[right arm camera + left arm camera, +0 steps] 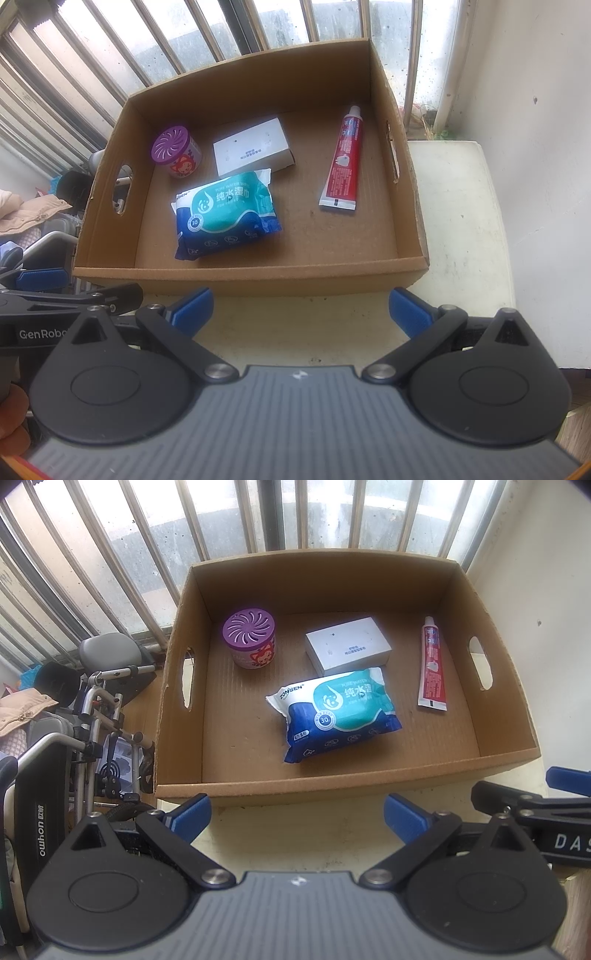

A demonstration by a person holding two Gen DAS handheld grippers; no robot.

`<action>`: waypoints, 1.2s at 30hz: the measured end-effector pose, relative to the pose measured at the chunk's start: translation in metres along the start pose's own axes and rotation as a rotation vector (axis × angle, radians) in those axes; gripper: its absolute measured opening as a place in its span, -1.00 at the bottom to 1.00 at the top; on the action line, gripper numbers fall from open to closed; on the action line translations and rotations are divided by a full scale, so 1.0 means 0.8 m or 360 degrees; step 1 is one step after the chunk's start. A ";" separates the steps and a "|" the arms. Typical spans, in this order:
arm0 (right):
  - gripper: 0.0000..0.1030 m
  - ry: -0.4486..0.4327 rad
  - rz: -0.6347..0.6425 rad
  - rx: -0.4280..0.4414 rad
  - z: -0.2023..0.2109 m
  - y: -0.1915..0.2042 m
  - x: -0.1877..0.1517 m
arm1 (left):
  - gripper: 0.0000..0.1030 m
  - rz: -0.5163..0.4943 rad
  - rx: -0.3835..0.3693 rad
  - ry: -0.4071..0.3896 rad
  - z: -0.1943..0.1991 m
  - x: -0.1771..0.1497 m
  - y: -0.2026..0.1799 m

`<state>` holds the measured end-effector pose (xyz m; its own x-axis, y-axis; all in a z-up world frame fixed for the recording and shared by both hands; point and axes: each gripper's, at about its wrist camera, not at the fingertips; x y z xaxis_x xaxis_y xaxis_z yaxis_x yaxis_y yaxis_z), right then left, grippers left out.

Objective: Organize objects

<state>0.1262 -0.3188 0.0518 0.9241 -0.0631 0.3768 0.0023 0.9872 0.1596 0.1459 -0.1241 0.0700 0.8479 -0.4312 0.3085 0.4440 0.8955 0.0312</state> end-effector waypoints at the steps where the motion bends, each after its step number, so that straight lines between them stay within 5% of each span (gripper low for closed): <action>1: 0.98 0.0000 0.0001 0.0000 0.000 0.000 0.001 | 0.95 0.0000 -0.0001 0.0000 0.000 0.000 0.000; 36: 0.98 -0.0001 0.0002 -0.0002 0.002 0.003 0.004 | 0.95 -0.0010 0.0001 -0.0003 0.001 0.003 0.003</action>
Point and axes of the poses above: each gripper's, at about its wrist camera, not at the fingertips, and z roughly against the way its jaws point, y to its left, x to its top, and after that the axes turned 7 degrees about z, right-handed
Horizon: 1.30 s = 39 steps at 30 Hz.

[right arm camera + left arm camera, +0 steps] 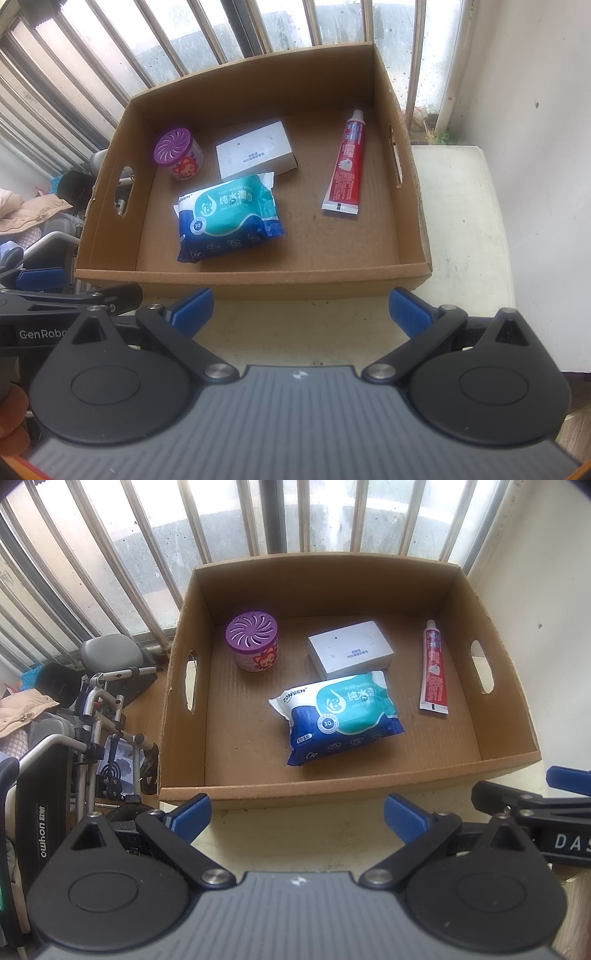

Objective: Organize objects

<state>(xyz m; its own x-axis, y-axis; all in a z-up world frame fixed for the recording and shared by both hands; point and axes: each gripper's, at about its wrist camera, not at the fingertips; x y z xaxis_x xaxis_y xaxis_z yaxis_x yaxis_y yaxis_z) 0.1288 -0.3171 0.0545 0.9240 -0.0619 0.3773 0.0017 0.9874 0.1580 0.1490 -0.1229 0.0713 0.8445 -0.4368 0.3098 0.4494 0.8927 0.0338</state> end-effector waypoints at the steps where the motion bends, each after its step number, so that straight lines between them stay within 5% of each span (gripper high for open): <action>1: 0.98 0.0000 0.0000 0.0000 0.000 0.000 0.000 | 0.95 0.0000 0.0000 -0.0001 0.000 0.000 0.000; 39: 0.98 -0.0001 -0.0012 0.0006 0.001 0.000 -0.002 | 0.95 0.0005 0.0005 0.0000 0.000 0.001 0.001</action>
Point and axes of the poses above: each gripper's, at about its wrist camera, not at the fingertips, and z roughly against the way its jaws point, y to its left, x to its top, and after that the axes turned 7 degrees about z, right-handed
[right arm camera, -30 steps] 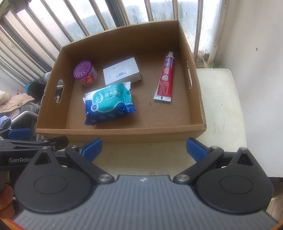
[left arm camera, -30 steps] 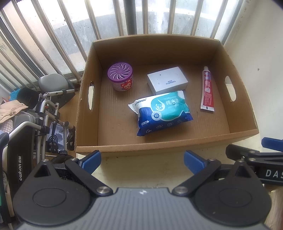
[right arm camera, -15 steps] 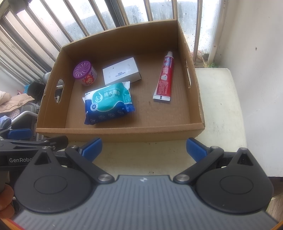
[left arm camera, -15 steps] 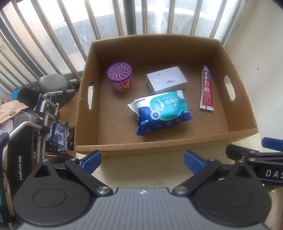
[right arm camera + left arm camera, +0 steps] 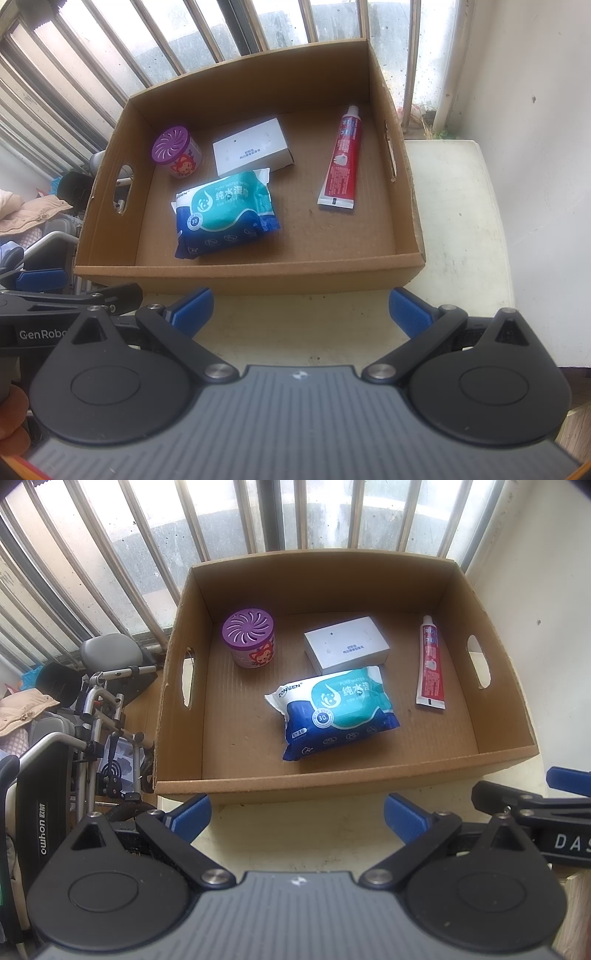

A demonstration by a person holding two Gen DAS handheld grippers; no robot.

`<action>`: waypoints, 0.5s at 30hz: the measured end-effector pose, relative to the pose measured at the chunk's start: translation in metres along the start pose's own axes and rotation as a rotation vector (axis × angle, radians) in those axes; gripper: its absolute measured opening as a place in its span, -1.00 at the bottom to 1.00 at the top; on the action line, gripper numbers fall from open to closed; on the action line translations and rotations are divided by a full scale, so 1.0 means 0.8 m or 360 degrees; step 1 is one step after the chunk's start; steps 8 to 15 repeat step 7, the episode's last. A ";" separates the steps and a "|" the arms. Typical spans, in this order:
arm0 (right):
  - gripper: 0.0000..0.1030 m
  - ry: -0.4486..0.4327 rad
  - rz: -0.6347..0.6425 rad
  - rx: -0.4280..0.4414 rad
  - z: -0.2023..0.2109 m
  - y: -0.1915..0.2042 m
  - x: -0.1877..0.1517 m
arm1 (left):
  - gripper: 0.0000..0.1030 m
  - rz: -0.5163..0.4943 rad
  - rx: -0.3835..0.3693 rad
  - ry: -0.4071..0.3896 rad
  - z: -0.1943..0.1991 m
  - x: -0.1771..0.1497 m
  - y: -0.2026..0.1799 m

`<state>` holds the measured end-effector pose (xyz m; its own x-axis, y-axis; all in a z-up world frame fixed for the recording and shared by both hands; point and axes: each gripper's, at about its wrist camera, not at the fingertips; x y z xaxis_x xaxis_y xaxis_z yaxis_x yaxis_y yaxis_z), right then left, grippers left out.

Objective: Organize objects

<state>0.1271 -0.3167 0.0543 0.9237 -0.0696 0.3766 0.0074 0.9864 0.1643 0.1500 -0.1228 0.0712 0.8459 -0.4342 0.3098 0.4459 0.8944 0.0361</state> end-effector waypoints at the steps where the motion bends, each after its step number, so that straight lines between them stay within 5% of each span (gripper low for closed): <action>1: 0.98 0.0000 0.0000 0.0000 0.000 0.000 0.000 | 0.95 0.0000 0.0001 0.0000 0.000 0.000 0.000; 15: 0.98 -0.0001 0.0000 0.0001 -0.001 -0.001 -0.001 | 0.95 0.0002 0.0002 0.0000 0.000 -0.001 0.000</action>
Point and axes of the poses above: each gripper's, at about its wrist camera, not at the fingertips, and z roughly against the way its jaws point, y to its left, x to its top, and after that the axes turned 7 degrees about z, right-handed
